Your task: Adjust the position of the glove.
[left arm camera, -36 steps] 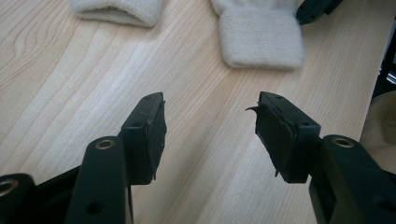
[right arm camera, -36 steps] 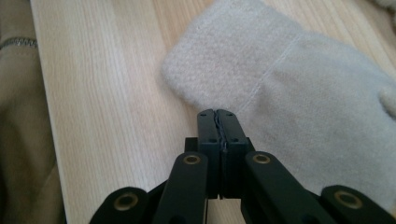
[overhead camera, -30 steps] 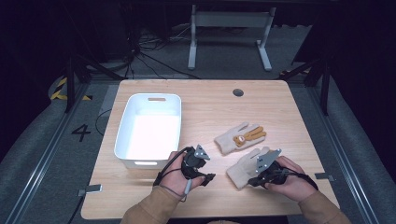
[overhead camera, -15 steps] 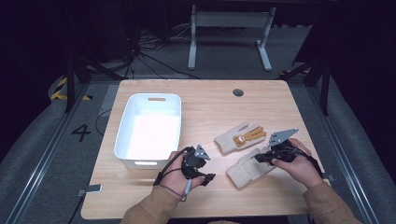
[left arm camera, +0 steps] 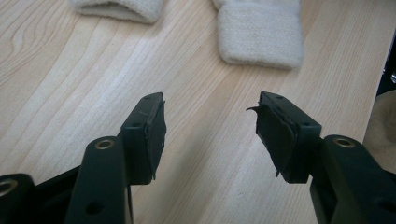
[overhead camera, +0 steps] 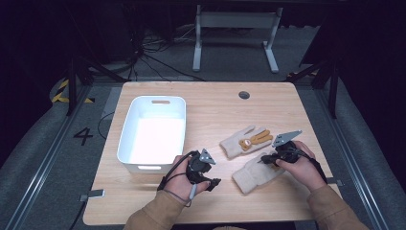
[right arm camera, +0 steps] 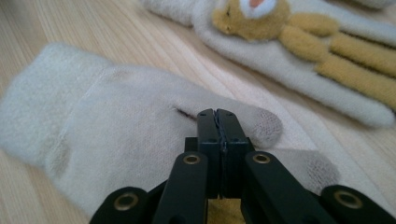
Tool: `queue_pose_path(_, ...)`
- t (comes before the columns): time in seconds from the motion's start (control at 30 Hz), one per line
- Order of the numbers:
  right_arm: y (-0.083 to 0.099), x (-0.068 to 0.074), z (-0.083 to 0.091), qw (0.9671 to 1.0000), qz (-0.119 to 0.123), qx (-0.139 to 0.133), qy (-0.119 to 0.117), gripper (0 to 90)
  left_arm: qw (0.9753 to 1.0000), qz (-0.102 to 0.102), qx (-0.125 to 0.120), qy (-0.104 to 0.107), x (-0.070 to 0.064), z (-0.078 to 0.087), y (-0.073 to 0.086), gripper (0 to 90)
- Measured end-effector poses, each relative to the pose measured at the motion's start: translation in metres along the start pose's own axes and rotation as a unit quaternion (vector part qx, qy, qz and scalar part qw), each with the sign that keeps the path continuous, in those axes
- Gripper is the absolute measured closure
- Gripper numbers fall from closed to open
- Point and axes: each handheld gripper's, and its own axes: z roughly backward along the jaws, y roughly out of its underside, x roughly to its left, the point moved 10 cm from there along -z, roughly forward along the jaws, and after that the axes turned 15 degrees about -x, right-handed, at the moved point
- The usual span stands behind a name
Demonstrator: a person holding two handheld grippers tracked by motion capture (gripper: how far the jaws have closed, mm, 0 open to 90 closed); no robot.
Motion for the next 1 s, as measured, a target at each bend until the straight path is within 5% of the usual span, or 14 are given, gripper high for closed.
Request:
queue_pose_path(0.8,0.024,0.033,0.022,0.9994,-0.014,0.030,-0.014,90.0,0.9999,-0.009,-0.004,0.006,-0.002,-0.004,-0.008,44.1)
queue_pose_path(1.0,0.021,0.032,0.025,0.9996,-0.013,0.021,-0.014,90.0,0.9999,0.006,-0.002,0.008,-0.001,-0.003,-0.009,44.1)
